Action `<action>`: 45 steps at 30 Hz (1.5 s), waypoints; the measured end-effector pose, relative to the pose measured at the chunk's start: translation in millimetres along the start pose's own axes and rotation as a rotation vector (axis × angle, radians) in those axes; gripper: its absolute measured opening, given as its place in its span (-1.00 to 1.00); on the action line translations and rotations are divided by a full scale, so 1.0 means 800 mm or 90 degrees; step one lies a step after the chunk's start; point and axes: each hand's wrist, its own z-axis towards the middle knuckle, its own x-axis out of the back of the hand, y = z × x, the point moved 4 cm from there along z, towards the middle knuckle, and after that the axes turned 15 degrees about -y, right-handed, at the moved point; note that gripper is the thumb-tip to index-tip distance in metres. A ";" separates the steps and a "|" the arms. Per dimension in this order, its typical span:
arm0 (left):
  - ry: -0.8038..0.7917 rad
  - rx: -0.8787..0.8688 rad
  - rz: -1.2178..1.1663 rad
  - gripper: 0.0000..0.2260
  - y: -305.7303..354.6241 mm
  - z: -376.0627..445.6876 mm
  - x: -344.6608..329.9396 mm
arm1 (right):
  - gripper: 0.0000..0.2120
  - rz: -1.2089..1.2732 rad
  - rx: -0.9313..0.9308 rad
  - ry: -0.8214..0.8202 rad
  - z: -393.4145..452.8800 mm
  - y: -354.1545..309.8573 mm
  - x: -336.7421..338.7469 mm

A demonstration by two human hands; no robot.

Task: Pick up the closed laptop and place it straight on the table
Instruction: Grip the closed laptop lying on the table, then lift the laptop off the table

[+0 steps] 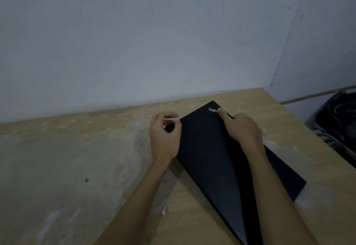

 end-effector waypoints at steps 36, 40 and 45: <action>-0.297 0.316 -0.163 -0.68 -0.026 0.033 0.104 | -0.56 0.718 0.033 -0.181 -0.032 -0.080 -0.071; -0.251 0.321 -0.156 -0.68 -0.033 0.031 0.109 | -0.59 0.664 0.051 -0.206 -0.037 -0.083 -0.070; -0.259 0.358 -0.149 -0.68 -0.043 0.031 0.145 | -0.72 0.612 0.105 -0.278 -0.047 -0.101 -0.075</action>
